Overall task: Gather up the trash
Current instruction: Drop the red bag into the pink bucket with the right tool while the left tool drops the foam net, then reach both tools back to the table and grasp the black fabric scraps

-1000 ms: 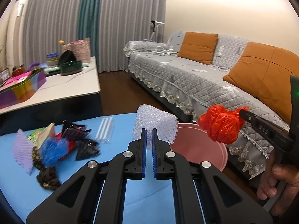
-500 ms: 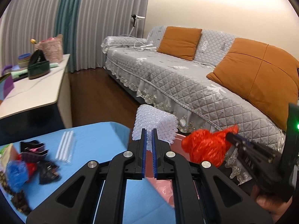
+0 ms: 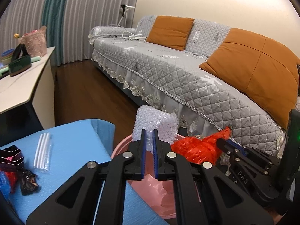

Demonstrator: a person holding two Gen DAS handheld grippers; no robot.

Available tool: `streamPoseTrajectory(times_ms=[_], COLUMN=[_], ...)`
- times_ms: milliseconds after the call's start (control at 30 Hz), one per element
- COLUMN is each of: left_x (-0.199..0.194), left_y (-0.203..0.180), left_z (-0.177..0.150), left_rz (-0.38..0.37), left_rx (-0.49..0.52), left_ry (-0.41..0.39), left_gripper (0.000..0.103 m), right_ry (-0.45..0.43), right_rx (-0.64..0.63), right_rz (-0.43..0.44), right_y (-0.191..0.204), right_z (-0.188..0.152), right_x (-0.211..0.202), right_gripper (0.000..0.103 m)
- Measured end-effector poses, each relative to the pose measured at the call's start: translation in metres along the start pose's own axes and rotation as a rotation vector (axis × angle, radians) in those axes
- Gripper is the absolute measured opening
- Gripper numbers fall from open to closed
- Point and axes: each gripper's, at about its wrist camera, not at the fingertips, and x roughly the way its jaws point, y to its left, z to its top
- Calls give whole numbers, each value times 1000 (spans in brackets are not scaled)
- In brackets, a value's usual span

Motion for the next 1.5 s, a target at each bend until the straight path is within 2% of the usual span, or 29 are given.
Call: streamPoseTrajectory(times_ms=[33,67,100,133,233,533,833,900,1033,1300,1500], left_x=[1,0,-1,-3,-12,-67,-127,-139,-169,-217,-235], left_y=[1,2,4,5,9,20,33,37,48,70,83], left_z=[1,1,1,2,2,1,-12,-16,-27,-42,-63], left_rz=[-7,-18,-21,-18,-10,45,126,147,193,319,418], left_rx=[-5,-10,-13,-13,-22,-34,-42,-45,-53,-106,-154], left_ry=[4,9,9,7,0,-51,-92,-99,-115,-188,-228], left_gripper=[10,19,27,29,30,30,32,40,46,66,71], right_ry=[11,15,16,17,20,-30,-107,-113,-141,-209,-219], right_rx=[0,5,12,14,21,26,-55,-63,-91,-113,-129], right_rz=[-5,-8,-13,-18,-28,7,98,114,142,187,229], right_y=[0,-1,-2,-2,-2,7,46,52,68,97,114], right_z=[-1,-1,-2,-1,-1,5,0,-1,-2,-9,-13], right_x=[2,3,3,3,1,-25,-71,-78,-96,-117,-122], right_gripper=[16,20,29,38,45,45,45,45,45,46,45])
